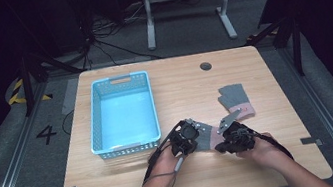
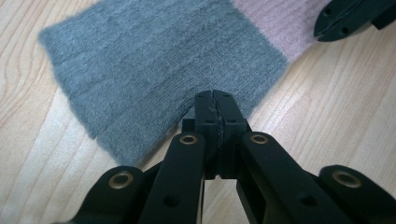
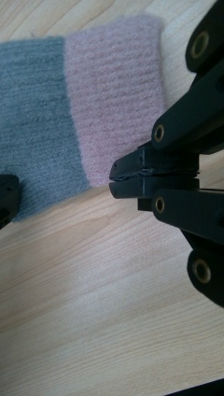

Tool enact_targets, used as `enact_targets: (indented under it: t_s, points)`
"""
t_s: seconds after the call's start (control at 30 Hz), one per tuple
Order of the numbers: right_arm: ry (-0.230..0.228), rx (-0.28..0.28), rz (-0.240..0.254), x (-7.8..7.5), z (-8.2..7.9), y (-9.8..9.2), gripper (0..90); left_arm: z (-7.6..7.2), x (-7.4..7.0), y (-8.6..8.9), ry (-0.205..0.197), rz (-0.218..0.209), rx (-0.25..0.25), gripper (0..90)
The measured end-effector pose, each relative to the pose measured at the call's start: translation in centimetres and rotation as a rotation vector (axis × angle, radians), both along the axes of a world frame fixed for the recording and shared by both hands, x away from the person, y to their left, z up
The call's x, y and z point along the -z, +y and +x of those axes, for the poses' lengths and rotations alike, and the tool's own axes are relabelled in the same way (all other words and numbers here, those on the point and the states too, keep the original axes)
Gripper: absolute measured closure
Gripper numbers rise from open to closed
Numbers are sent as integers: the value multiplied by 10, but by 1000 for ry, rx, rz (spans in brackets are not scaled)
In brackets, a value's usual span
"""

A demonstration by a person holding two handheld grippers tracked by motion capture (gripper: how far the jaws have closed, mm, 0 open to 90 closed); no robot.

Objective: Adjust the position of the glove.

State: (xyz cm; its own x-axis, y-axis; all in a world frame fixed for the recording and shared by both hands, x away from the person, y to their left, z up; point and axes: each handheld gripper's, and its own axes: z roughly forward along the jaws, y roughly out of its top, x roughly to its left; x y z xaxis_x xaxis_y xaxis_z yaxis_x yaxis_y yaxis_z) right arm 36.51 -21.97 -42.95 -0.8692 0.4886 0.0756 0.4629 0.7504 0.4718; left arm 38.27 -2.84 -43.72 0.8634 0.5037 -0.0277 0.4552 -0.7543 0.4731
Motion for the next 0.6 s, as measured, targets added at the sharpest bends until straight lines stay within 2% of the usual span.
enact_targets:
  t_s: [0.6]
  points:
    - [12,41,-3,5,10,-12,895,-12,-1,-12,28,2,66,896]
